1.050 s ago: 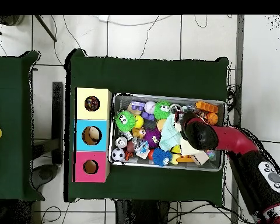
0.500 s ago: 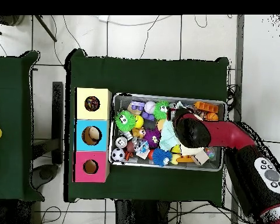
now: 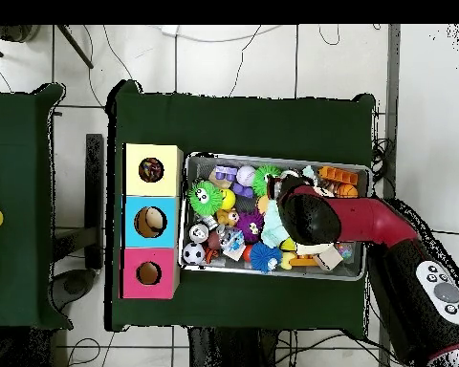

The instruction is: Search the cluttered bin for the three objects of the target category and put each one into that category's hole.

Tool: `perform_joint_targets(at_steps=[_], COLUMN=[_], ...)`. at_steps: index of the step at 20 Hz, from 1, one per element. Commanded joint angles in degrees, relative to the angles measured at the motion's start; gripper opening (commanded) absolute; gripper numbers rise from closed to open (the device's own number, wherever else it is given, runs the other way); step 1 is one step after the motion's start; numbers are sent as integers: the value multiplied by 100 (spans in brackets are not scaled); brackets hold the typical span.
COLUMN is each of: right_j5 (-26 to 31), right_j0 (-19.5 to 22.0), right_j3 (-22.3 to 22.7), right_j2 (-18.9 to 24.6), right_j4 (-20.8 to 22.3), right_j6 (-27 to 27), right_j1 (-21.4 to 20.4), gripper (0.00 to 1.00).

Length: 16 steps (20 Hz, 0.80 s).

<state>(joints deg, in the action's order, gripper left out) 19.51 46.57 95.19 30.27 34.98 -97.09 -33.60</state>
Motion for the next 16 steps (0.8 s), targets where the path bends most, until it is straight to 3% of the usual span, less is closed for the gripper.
perform_joint_targets(at_steps=[1,4,7,11,13,16], right_j5=[838,895,1029,1552,1198,1867], right_j0=[71,341,305,-217,-265,-297], right_j3=[725,1354,1594,1475,1611,1546], right_j2=[-141,432,812,272,224,208], right_j4=[-208,-698,-1209,-1244,-1265,-1534], right_j6=[2,7,-148,-159,-350,-136], right_j1=[-281,-985,-1467,-1617,-1724,-2015], gripper=[100,100,100,100,100,100])
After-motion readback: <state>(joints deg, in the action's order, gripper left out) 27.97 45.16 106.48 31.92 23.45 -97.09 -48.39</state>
